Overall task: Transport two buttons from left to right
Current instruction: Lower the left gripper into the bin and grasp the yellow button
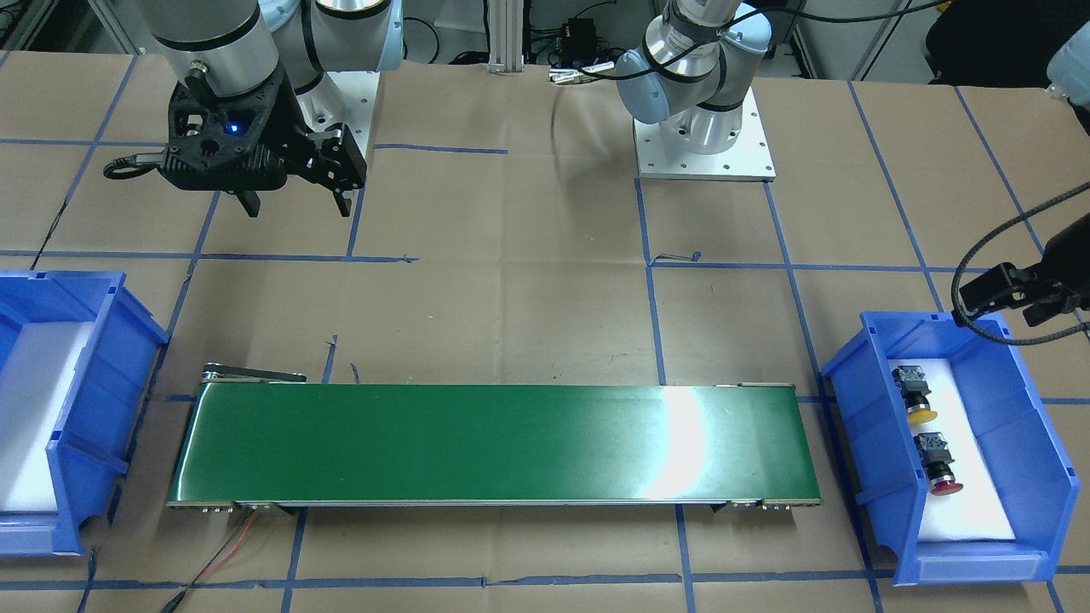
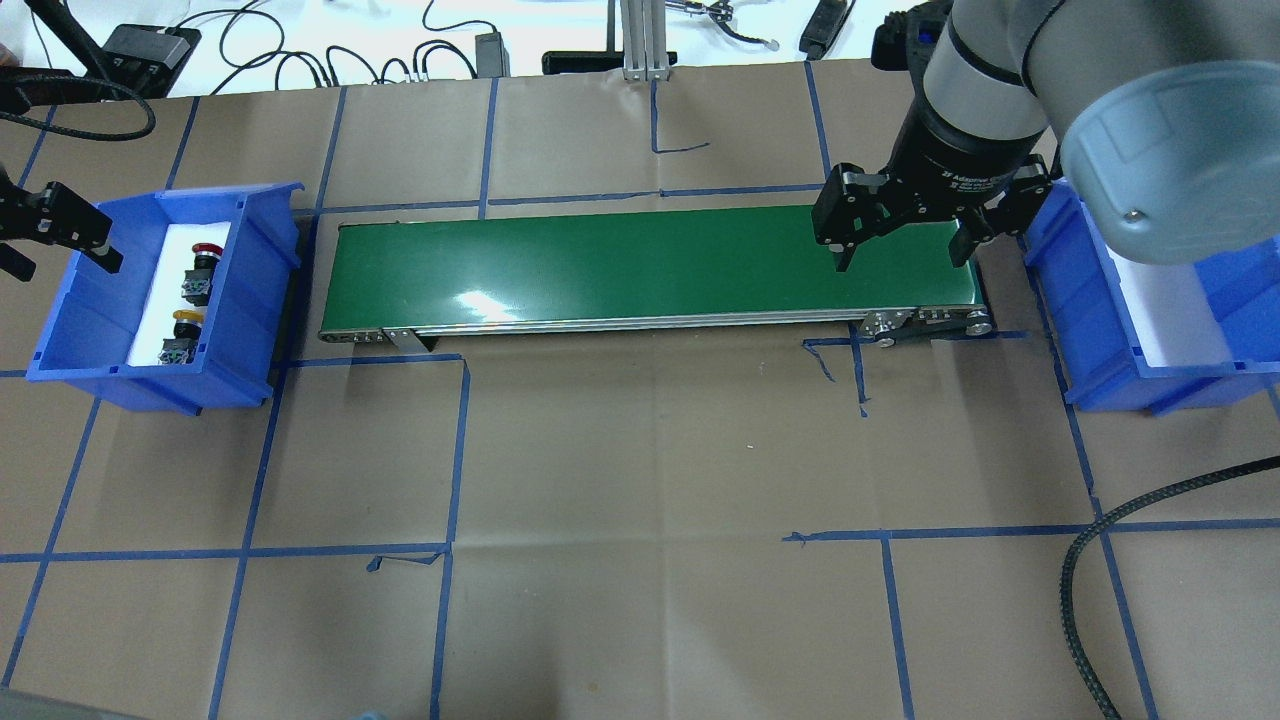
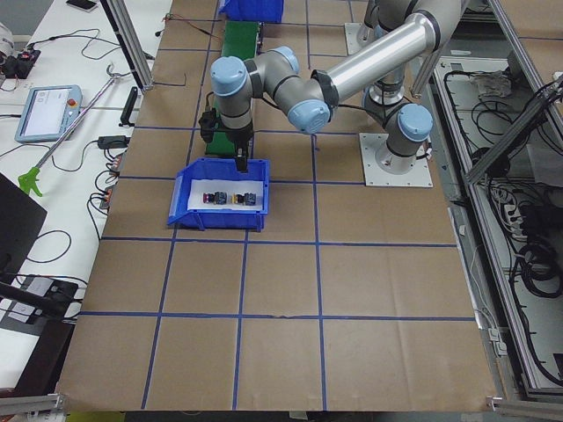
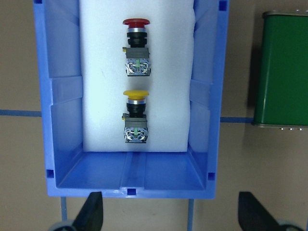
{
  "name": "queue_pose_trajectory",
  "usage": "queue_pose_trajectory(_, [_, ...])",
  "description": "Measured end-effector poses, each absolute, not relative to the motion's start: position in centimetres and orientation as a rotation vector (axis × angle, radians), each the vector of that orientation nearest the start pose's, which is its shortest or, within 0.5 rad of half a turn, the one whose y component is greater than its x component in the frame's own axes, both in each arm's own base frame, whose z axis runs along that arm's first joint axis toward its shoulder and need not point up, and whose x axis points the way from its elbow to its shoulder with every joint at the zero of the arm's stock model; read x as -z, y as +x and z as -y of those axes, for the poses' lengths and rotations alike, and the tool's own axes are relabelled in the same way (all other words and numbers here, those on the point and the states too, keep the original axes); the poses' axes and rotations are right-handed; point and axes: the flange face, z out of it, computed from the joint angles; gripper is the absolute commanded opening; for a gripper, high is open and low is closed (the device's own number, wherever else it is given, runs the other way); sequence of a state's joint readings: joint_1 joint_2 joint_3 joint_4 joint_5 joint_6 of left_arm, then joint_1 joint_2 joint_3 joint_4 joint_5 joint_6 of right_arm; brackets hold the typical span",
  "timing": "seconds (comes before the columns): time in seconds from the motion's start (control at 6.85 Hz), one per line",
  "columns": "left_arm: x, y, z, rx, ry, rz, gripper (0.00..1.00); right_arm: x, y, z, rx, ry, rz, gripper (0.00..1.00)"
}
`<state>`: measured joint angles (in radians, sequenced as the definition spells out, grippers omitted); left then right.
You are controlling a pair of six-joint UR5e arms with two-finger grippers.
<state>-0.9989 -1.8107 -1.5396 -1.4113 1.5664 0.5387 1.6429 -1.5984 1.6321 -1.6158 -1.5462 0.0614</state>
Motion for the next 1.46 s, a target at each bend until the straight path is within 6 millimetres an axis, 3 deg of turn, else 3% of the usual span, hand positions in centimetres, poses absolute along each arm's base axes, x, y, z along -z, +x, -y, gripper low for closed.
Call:
queue_pose_trajectory(0.29, [-35.9,21.0,57.2,-0.069,-0.050,-3.172,1.00,-47.6,17.0,47.0,0.014,-0.017,-3.116,1.00])
queue_pose_trajectory(0.58, [-30.8,21.3,57.9,-0.050,-0.039,-3.166,1.00,-47.5,17.0,47.0,0.013,-0.017,-3.116,1.00])
queue_pose_trajectory(1.02, [-23.5,20.9,56.9,-0.038,-0.034,-3.160,1.00,-47.5,17.0,47.0,0.013,-0.017,-3.116,1.00])
queue_pose_trajectory(1.31, [-20.5,20.8,56.2,-0.034,-0.036,-3.147,0.99,-47.5,17.0,47.0,0.013,-0.017,-3.116,1.00])
queue_pose_trajectory(1.46, [-20.1,20.8,56.0,-0.037,-0.038,-3.128,0.85,-47.5,17.0,47.0,0.013,-0.017,-3.116,1.00])
